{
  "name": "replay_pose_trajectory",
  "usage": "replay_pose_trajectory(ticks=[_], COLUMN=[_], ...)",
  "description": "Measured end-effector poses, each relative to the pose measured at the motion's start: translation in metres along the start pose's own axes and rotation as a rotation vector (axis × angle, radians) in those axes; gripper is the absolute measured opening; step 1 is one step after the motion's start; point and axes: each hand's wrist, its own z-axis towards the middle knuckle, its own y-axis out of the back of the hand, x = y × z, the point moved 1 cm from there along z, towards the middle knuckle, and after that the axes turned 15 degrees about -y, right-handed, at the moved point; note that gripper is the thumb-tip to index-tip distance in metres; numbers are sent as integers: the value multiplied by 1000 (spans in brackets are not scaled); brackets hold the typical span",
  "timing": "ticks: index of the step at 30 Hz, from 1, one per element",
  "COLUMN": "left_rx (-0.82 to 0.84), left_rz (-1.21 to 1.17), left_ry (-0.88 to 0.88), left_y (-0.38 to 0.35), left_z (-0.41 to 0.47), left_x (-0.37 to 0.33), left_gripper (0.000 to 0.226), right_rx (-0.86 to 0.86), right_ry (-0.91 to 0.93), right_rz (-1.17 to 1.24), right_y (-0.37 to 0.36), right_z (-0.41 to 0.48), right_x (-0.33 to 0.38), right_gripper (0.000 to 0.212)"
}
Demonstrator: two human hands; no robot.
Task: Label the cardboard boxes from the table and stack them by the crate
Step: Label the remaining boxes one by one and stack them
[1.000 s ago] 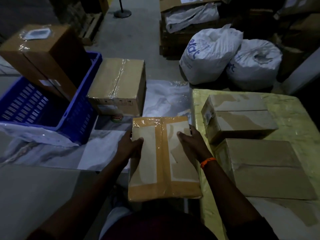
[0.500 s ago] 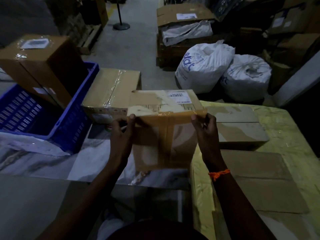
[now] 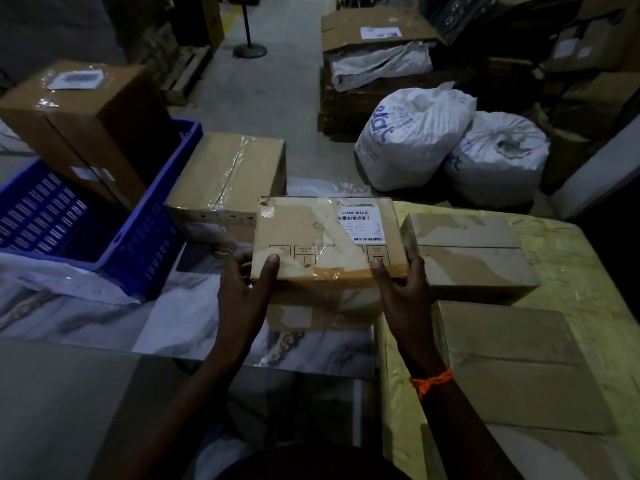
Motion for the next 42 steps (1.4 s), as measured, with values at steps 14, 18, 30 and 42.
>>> replay_pose_trajectory(ticks=[14, 18, 30, 42], left_rx=[609, 648, 630, 409], left_rz=[862, 910, 946, 601], left_ry=[-659, -671, -727, -608], left_y=[-31, -29, -2, -9], left_z=[64, 62, 38, 15], left_x=[-30, -27, -24, -9], left_gripper=[59, 60, 64, 71], right_rx=[120, 124, 160, 62], right_ry=[457, 439, 495, 417], right_rz=[-1124, -1154, -1068, -682], right_y=[-59, -57, -9, -2], right_z=[30, 28, 23, 18], right_x=[57, 53, 43, 24], right_gripper=[87, 86, 74, 54])
